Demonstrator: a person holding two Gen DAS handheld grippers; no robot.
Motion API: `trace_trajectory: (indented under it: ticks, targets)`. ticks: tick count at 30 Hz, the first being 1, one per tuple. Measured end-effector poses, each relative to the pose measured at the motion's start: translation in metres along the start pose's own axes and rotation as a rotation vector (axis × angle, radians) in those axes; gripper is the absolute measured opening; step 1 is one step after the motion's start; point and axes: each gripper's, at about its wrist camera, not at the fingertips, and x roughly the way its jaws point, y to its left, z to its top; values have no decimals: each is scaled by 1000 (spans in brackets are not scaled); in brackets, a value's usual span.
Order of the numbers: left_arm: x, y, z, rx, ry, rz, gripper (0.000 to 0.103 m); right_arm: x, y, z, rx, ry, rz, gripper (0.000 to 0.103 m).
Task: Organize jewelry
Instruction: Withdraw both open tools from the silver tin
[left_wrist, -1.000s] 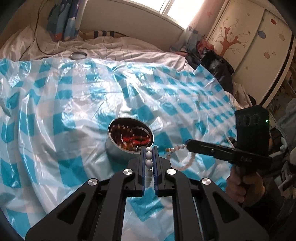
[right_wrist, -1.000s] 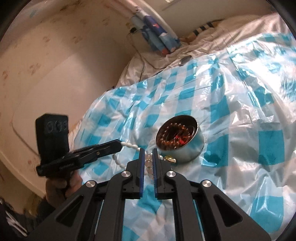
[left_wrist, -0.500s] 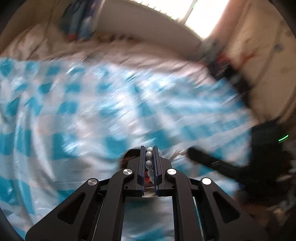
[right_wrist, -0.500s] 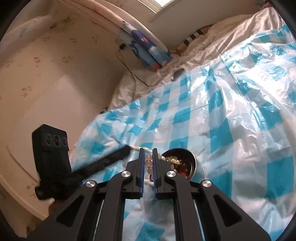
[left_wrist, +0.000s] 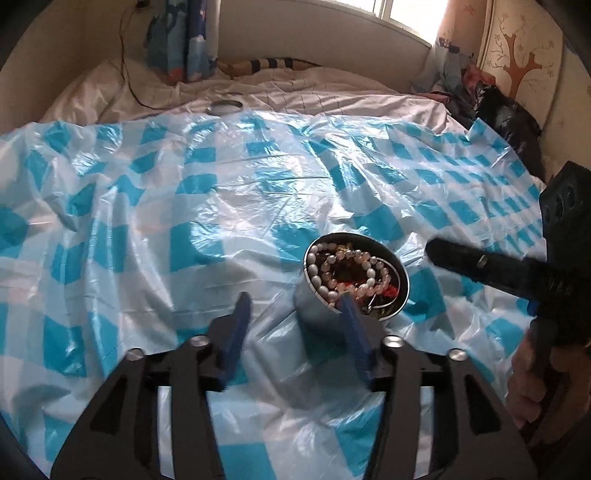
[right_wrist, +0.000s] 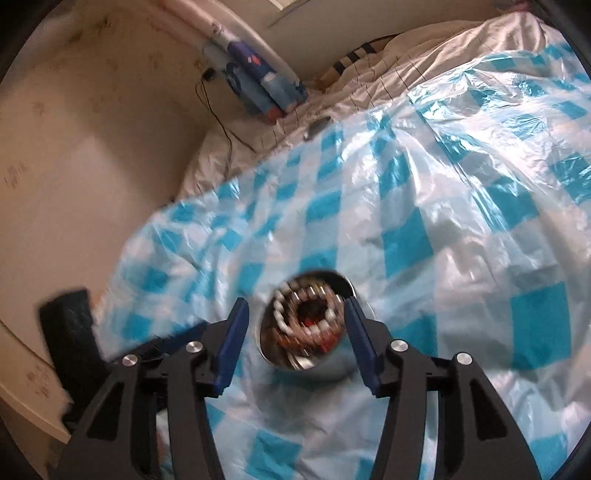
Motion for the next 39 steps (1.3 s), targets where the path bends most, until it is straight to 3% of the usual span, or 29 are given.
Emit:
trace_trajectory:
  ticks: [2,5,11,18,30,39]
  targets:
    - [-8,-4,-4,13,-27,35,69,2,4,-8,-37,17,-47,61]
    - [-18,-8,-8,23,-65,85,80,1,10,-17,-111,24,-125,71]
    - [-30,-16,-15,34,-96,158,92,-10,16,-36,-204,42,-218,80]
    - [-38,-23,-24,63,-146,240,95,-15,24,-45,-250,35,-283,93]
    - [-22,-14,-24,9,-124,233,95,-1,21,-43,-230,44,-340,95]
    - [-10,-9,-21,-10,-97,219,95,15,13,-38,-203,81,-485,96]
